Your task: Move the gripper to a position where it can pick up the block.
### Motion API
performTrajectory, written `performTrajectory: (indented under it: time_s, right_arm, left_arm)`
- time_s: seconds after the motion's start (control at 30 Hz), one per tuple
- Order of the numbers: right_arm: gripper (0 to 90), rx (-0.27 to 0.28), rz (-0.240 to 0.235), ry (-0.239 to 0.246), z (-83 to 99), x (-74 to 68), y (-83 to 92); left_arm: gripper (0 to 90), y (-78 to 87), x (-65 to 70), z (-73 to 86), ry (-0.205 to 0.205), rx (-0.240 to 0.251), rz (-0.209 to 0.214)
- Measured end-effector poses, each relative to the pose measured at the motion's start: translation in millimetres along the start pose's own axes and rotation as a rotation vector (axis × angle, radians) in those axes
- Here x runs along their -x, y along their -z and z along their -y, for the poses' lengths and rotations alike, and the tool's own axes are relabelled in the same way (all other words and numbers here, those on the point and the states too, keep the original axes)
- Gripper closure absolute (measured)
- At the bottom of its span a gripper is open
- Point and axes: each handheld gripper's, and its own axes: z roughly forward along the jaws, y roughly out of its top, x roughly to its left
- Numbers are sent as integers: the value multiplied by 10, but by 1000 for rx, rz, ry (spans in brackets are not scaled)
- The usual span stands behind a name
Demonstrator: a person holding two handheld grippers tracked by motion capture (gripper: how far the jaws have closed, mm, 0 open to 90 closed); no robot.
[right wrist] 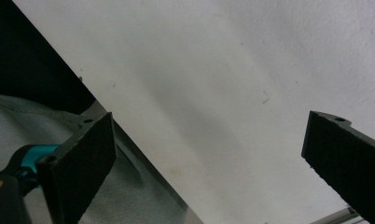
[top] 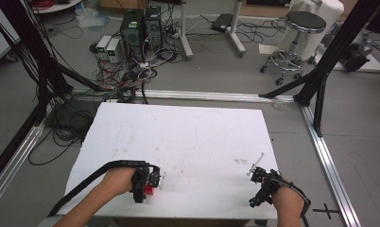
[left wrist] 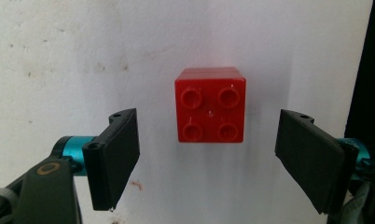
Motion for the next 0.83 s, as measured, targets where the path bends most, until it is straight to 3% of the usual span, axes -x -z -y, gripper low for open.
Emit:
performTrajectory:
  time_s: [0.43,0.83]
  right_arm:
    - [25,3,-1,4,2,2,2]
    - [25,4,-3,4,1,2,4]
  left_arm:
    - [222,-129,-23,-75,9,-12,28]
    - [223,-106,-32,-66,8,-5,30]
